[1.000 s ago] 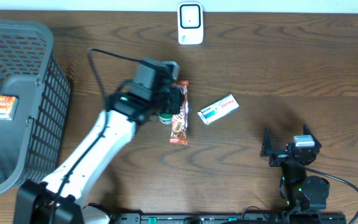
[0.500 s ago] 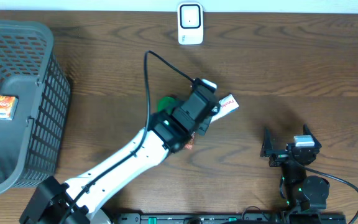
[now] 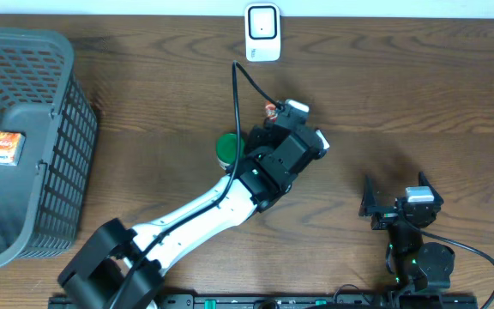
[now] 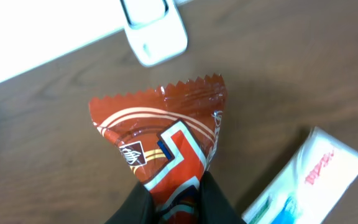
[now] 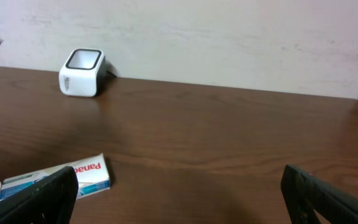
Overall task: Scan the item barcode
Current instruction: 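Lift the TOP bar out and carry it toward the white scanner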
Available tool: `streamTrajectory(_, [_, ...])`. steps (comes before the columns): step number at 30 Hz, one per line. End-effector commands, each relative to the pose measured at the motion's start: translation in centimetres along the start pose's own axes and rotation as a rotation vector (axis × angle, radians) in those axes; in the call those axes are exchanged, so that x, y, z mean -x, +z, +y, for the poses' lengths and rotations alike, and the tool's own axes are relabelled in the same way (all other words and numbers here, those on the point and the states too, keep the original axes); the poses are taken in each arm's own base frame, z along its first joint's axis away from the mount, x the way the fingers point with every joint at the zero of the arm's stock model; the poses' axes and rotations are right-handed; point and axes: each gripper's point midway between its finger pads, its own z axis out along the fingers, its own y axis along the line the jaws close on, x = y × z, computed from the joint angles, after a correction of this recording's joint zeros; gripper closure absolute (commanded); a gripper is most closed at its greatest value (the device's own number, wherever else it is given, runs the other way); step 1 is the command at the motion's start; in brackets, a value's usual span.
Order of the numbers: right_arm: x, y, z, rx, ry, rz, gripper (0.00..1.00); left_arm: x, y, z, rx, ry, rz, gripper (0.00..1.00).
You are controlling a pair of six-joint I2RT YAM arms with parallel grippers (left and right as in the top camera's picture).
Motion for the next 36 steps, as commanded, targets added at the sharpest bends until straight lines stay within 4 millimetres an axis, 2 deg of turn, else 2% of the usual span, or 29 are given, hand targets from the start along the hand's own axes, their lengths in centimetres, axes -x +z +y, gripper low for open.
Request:
streamTrajectory(1, [0.0,0.0,0.2,0.009,0.015,-0.001,0.01,0.7,0.6,0.3,0.055,-0.016,-0.045,0.92])
streamTrajectory(5, [0.0,0.0,0.2,0.009,0.015,-0.001,0.01,0.6,1.4,1.0,0.156,-0.038,-0.08,0.92])
streamTrajectory(11, [0.0,0.0,0.2,0.009,0.015,-0.001,0.01,-1.7,3.6,1.0,0.257,0.014,-0.064,0.92])
streamTrajectory(17, [0.0,0.0,0.2,0.009,0.015,-0.001,0.01,-1.9,4.4,2.7,0.445,-0.01,-0.134,0.92])
streamTrajectory(25, [0.0,0.0,0.2,0.009,0.015,-0.001,0.01,-2.8,5.2,1.9,0.444,-0.003,-0.132,0.92])
streamTrajectory(27, [0.0,0.0,0.2,0.009,0.015,-0.001,0.01,-2.8,5.0,1.4,0.434,0.003,-0.135,0.91])
streamTrajectory(29, [0.0,0.0,0.2,0.009,0.015,-0.001,0.01,-2.8,4.7,0.7,0.42,0.01,-0.142,0.84])
streamTrajectory(36, [0.0,0.0,0.2,0.009,0.015,-0.001,0.01,-2.9,3.5,-1.7,0.374,0.038,-0.159,0.83])
